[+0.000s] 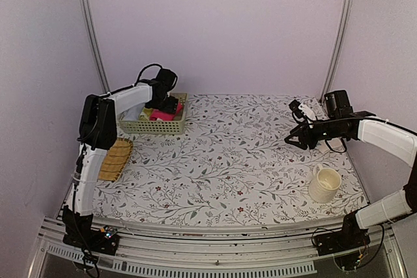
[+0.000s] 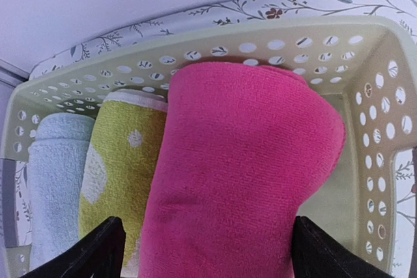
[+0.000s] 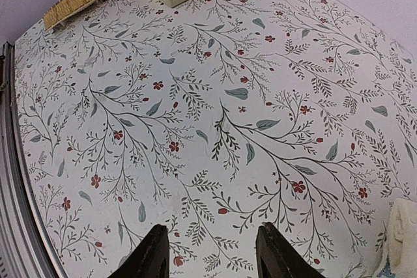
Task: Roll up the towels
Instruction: Place the towel in the bin, then pick up the towel from the corner of the board.
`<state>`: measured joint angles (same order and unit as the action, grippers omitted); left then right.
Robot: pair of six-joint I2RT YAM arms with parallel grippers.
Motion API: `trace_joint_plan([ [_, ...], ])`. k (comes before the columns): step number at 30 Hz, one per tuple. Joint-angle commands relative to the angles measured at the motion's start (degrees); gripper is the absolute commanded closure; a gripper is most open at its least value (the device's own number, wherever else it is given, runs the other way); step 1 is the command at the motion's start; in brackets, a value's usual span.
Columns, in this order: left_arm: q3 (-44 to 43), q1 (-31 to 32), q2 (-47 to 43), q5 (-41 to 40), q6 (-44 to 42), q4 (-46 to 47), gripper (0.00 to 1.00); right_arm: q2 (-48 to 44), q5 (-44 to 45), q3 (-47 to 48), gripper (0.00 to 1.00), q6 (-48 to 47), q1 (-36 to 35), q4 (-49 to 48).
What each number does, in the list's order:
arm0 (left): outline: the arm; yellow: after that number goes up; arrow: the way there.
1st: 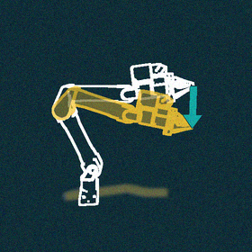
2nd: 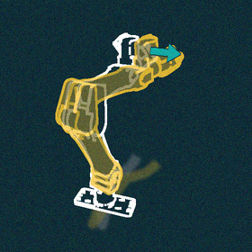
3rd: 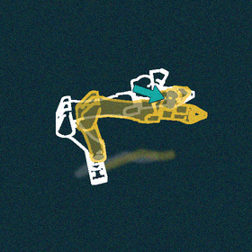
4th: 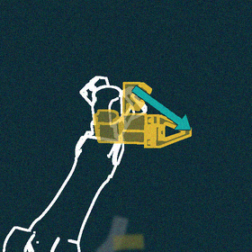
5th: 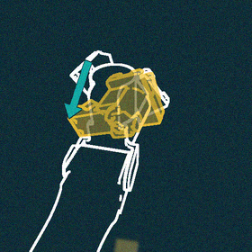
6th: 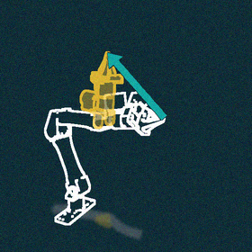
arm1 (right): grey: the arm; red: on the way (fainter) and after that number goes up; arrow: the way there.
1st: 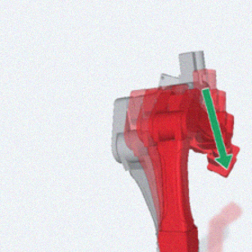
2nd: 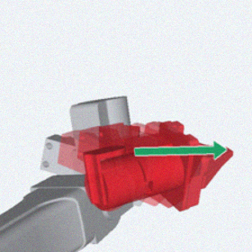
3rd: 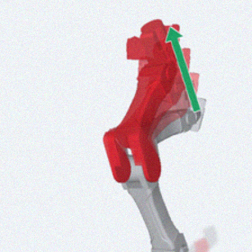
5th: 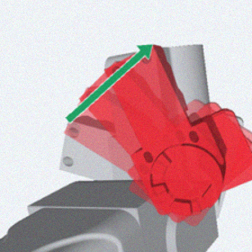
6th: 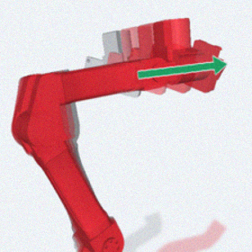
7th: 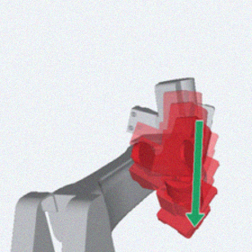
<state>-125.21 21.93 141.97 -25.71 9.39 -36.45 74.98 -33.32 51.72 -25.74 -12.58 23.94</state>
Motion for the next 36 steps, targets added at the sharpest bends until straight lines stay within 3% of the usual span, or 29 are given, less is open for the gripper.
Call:
trace_joint_plan([
  [1,2.9,-0.3,-5.5,4.0,-1.6,3.5,0.10,-0.3,-0.4,-0.1,0.52,-0.4,0.3,0.3],
  [7,3.9,-0.3,-6.6,4.9,-2.3,4.6,0.02,-0.3,-0.3,-0.2,0.52,-0.4,0.3,0.3],
  [14,8.4,0.7,-12.2,5.1,-3.5,7.0,0.02,1.6,3.7,3.4,0.46,2.3,3.2,0.2],
  [17,13.7,2.8,-18.9,5.6,-3.1,7.6,0.04,5.4,10.4,7.2,0.42,4.1,6.7,1.1],
  [21,29.2,6.7,-32.6,9.5,-2.5,13.1,0.11,13.6,15.0,13.7,0.42,6.6,13.7,4.4],
  [27,48.3,9.1,-49.6,21.1,-2.5,21.2,0.20,22.2,18.8,17.1,0.42,5.7,18.3,7.0],
  [30,52.8,9.6,-54.3,22.2,-3.4,21.4,0.21,23.8,19.6,16.5,0.43,5.4,18.4,7.1],
  [36,54.5,12.6,-55.6,19.8,-6.9,18.4,0.22,25.4,21.3,15.7,0.42,6.3,18.5,7.1],
])
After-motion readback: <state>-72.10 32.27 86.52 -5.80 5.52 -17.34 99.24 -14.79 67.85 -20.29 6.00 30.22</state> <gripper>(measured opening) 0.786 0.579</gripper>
